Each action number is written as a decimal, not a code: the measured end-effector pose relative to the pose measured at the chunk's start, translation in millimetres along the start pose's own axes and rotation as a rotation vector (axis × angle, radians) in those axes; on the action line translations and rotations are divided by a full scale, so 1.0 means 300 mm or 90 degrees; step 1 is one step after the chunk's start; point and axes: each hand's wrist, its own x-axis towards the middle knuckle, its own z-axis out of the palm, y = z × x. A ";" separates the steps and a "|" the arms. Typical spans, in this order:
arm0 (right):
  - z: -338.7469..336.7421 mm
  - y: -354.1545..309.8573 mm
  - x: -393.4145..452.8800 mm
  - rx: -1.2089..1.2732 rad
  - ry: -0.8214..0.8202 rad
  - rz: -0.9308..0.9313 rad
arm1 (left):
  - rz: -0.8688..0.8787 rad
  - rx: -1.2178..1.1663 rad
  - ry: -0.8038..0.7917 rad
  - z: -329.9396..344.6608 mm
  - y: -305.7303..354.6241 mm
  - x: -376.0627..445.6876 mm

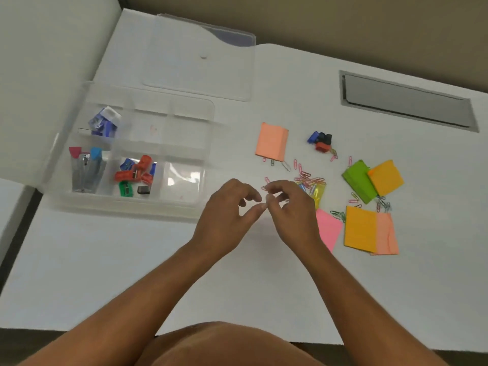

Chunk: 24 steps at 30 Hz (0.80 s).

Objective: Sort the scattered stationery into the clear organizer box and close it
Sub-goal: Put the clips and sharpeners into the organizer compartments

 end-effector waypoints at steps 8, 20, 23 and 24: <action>-0.256 0.275 0.337 -0.142 0.139 -0.080 | -0.065 0.022 -0.078 0.274 0.171 0.149; -0.269 0.404 0.534 -0.288 0.160 -0.140 | -0.224 -0.152 0.045 0.413 0.292 0.213; -0.299 0.363 0.436 -0.005 0.123 -0.085 | -0.307 -0.330 0.086 0.423 0.326 0.259; -0.311 0.338 0.390 0.073 0.122 -0.076 | -0.346 -0.433 0.069 0.425 0.337 0.276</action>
